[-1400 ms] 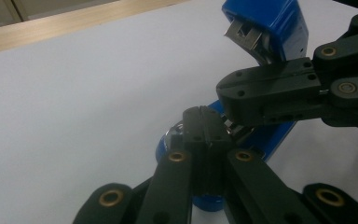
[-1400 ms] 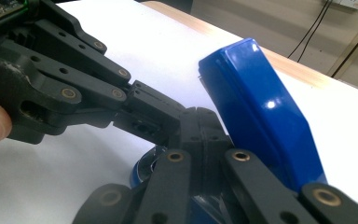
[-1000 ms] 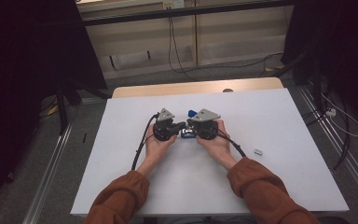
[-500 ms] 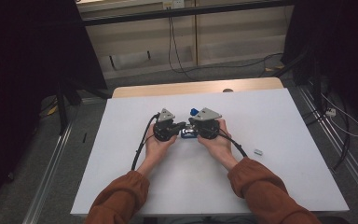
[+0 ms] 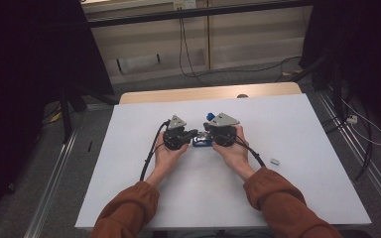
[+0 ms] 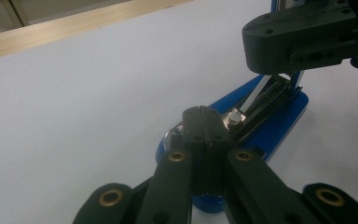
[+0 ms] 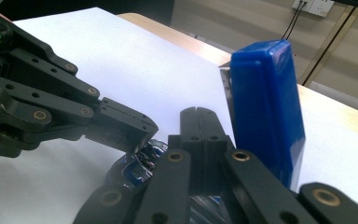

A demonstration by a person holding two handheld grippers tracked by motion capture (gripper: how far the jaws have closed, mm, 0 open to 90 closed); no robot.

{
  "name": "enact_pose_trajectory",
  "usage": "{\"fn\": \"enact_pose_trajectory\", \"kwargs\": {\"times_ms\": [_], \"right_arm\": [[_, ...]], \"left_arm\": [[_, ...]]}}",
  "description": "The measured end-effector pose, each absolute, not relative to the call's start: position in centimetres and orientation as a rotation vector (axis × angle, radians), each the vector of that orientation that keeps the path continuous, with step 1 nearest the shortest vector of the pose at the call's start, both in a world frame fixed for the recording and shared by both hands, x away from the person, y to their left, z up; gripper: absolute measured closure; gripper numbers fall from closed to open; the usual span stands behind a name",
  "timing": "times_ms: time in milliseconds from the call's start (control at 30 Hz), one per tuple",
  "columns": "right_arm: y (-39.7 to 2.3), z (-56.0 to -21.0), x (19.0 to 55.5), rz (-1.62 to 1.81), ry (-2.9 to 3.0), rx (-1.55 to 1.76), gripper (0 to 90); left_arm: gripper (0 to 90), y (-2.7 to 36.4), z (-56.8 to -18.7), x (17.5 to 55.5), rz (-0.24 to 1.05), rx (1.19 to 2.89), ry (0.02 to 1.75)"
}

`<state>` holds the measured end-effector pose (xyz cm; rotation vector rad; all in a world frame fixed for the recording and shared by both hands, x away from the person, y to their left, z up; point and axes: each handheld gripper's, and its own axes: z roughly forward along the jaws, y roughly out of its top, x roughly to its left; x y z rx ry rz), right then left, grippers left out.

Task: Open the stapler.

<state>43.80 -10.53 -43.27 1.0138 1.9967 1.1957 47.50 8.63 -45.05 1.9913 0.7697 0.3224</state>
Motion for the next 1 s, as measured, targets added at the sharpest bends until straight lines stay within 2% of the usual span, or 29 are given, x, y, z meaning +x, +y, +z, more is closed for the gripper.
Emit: {"fn": "enact_pose_trajectory", "kwargs": {"times_ms": [1000], "right_arm": [[-12.2, -42.6, 43.7, 1.224, 1.949, 1.044, 90.0]], "left_arm": [[90.0, 8.7, -45.1, 47.5, 0.318, 1.991, 0.760]]}}
